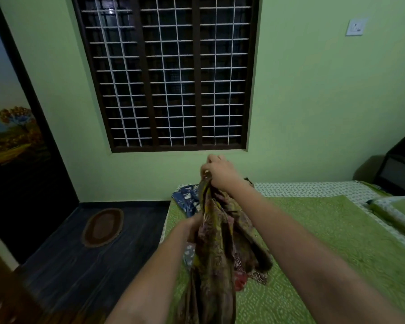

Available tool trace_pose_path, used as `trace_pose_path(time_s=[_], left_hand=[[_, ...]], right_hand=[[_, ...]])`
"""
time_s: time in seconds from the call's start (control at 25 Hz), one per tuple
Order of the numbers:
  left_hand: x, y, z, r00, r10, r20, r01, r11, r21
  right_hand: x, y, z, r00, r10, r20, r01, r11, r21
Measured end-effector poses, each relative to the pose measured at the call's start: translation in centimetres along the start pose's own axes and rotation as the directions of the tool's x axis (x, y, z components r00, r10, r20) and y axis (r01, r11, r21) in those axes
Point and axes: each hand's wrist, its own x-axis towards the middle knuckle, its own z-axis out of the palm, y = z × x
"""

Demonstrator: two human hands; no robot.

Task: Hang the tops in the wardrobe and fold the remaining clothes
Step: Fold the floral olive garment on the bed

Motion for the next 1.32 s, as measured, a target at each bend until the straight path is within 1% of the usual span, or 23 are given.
trace_pose_path(time_s=[0.08, 0.16, 0.2, 0.24, 0.32, 0.36, 0.48, 0.52, 0.56, 0.64, 0.68, 0.8, 0.84, 0.88, 0.92, 0.96, 1.0, 1.04, 1.08, 1.16, 1.2, 1.24, 1.32], left_hand=[[-0.7, 0.9, 1.3, 0.997, 0.072, -0.021, -0.075, 0.977, -0.197], [-0.9, 1.4, 1.3, 0.985, 0.169, -0.037, -0.168, 0.883, -0.438], [-0.8, 1.4, 1.2, 0.973, 0.229, -0.03, -0.211, 0.829, -0.518], [-0.6, 1.3, 0.8, 0.964, 0.259, -0.054, -0.243, 0.787, -0.567], [0.4, 0.8, 0.6, 0.964, 0.253, -0.085, -0.253, 0.76, -0.599], [0.9, 0.6, 0.6, 0.967, 0.244, -0.07, -0.236, 0.763, -0.601], [1.4, 0.2, 1.2, 0.975, 0.205, -0.089, -0.221, 0.827, -0.517], [1.4, 0.1, 1.3, 0.978, 0.17, -0.121, -0.207, 0.865, -0.458], [1.4, -0.2, 1.1, 0.979, 0.138, -0.147, -0.186, 0.898, -0.399], [1.4, -0.7, 0.5, 0.979, 0.095, -0.18, -0.147, 0.942, -0.301], [1.2, -0.9, 0.3, 0.981, 0.082, -0.177, -0.125, 0.96, -0.25], [1.1, -2.1, -0.2, 0.986, 0.047, -0.157, -0.071, 0.986, -0.149], [0.9, -2.6, -0.4, 0.988, 0.042, -0.147, -0.068, 0.982, -0.175], [1.0, -3.1, -0.7, 0.989, 0.059, -0.132, -0.092, 0.962, -0.258], [0.9, -3.5, -1.1, 0.987, 0.094, -0.13, -0.137, 0.916, -0.378], [1.0, -4.1, -1.8, 0.982, 0.13, -0.139, -0.183, 0.844, -0.504], [0.9, -4.7, -2.3, 0.975, 0.14, -0.171, -0.215, 0.769, -0.602], [0.7, -5.3, -2.7, 0.97, 0.146, -0.196, -0.24, 0.718, -0.653], [0.4, -5.8, -2.8, 0.965, 0.156, -0.211, -0.259, 0.692, -0.674], [-0.1, -6.8, -2.7, 0.967, 0.16, -0.196, -0.251, 0.7, -0.669], [-0.1, -7.2, -2.9, 0.961, 0.16, -0.224, -0.271, 0.684, -0.677], [-0.2, -7.6, -3.0, 0.947, 0.181, -0.267, -0.32, 0.639, -0.7], [-0.4, -8.6, -4.1, 0.901, 0.203, -0.383, -0.432, 0.505, -0.747]], right_hand=[[0.2, -0.3, 0.6, 1.0, 0.009, 0.016, -0.011, 0.995, 0.099], [-0.5, 1.4, 2.7, 0.988, 0.141, 0.056, -0.15, 0.962, 0.229], [-1.1, 2.3, 3.6, 0.966, 0.245, 0.081, -0.258, 0.907, 0.334], [-1.8, 2.9, 4.5, 0.925, 0.36, 0.125, -0.376, 0.812, 0.447], [-3.2, 3.4, 6.0, 0.815, 0.499, 0.295, -0.571, 0.601, 0.559], [-3.8, 3.4, 6.8, 0.775, 0.489, 0.401, -0.63, 0.546, 0.552], [-5.3, 2.6, 8.2, 0.68, 0.31, 0.664, -0.72, 0.455, 0.524], [-5.4, 2.4, 8.6, 0.663, 0.295, 0.688, -0.728, 0.467, 0.501], [-5.3, 2.3, 8.9, 0.657, 0.305, 0.689, -0.719, 0.529, 0.452], [-4.9, 2.8, 10.1, 0.715, 0.346, 0.607, -0.624, 0.707, 0.333], [-4.6, 3.3, 10.7, 0.746, 0.377, 0.549, -0.59, 0.757, 0.28], [-4.6, 3.7, 11.1, 0.778, 0.486, 0.399, -0.592, 0.78, 0.204], [-4.6, 3.7, 10.9, 0.765, 0.521, 0.379, -0.625, 0.743, 0.24], [-4.6, 3.8, 11.1, 0.747, 0.532, 0.399, -0.65, 0.712, 0.267], [-4.8, 3.9, 11.2, 0.717, 0.508, 0.478, -0.678, 0.668, 0.307], [-4.9, 4.3, 11.1, 0.668, 0.477, 0.571, -0.738, 0.529, 0.42], [-5.3, 4.6, 11.0, 0.636, 0.443, 0.632, -0.772, 0.349, 0.532], [-5.8, 4.5, 11.0, 0.582, 0.424, 0.694, -0.794, 0.112, 0.598], [-6.4, 4.5, 10.9, 0.559, 0.372, 0.741, -0.78, -0.065, 0.622], [-7.3, 4.1, 10.7, 0.583, 0.292, 0.758, -0.7, -0.292, 0.652], [-7.6, 4.0, 10.5, 0.606, 0.269, 0.749, -0.651, -0.373, 0.661], [-7.7, 3.7, 10.0, 0.638, 0.258, 0.725, -0.584, -0.452, 0.675], [-8.2, 4.0, 9.7, 0.673, 0.302, 0.675, -0.455, -0.55, 0.701]])
